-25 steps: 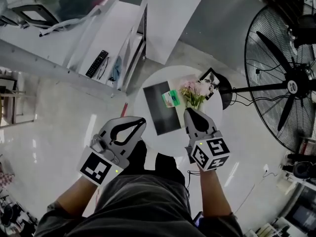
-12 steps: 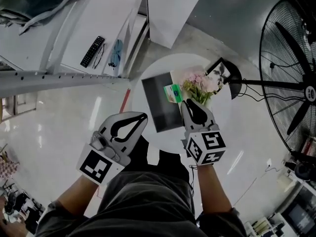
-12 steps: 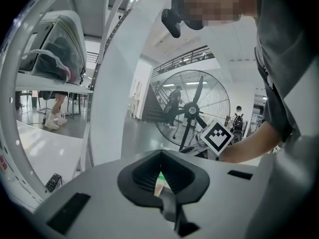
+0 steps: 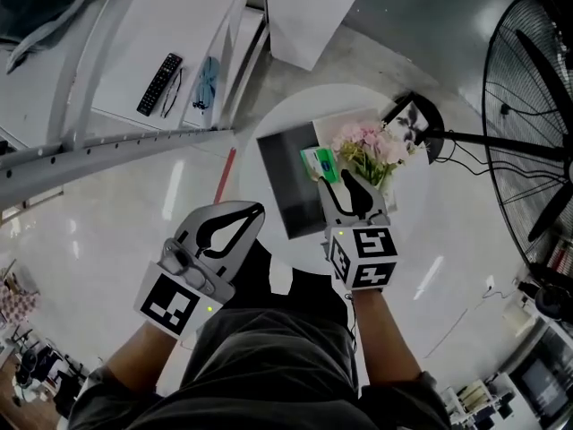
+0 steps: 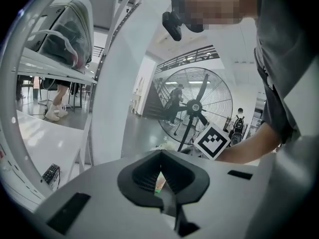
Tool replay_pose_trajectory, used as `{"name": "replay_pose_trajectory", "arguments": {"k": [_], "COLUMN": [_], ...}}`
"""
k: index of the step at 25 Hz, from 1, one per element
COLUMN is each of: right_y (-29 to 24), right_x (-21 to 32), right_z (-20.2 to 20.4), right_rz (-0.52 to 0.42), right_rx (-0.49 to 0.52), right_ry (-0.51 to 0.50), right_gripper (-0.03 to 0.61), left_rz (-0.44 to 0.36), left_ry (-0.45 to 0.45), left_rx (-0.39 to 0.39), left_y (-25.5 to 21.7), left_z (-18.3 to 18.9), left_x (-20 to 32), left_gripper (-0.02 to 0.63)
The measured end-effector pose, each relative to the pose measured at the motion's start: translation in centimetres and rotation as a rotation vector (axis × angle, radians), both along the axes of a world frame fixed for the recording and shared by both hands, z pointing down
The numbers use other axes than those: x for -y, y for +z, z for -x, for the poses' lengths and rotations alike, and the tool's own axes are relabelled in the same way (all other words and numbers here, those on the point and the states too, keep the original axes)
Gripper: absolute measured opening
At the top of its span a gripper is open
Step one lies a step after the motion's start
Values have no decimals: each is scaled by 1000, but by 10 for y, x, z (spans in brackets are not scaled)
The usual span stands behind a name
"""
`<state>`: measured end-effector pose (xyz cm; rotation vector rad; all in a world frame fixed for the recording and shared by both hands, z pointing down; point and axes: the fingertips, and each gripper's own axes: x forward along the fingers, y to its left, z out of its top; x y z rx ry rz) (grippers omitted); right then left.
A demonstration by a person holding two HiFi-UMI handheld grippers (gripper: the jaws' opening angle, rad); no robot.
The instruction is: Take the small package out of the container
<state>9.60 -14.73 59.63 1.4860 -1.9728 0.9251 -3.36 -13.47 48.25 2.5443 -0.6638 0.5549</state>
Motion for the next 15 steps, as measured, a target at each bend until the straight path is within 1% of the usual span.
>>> {"name": "replay_pose_trajectory", "arguments": {"k": [8, 12, 15], "right_y": [25, 33, 40], "right_x": [4, 4, 2], "right_z": [7, 10, 12], "right_rz": [65, 79, 93], "right_rx": [-60, -100, -120], "right_ry": [1, -5, -10], "right_gripper": [175, 173, 155], "left_rz": [14, 20, 26], "left_ry": [-6, -10, -18], "left_rx": [6, 5, 5], "left_y": [15, 20, 23], "left_z": [17, 24, 31], "left_x": [7, 8, 7], "left_gripper": [15, 15, 15]}}
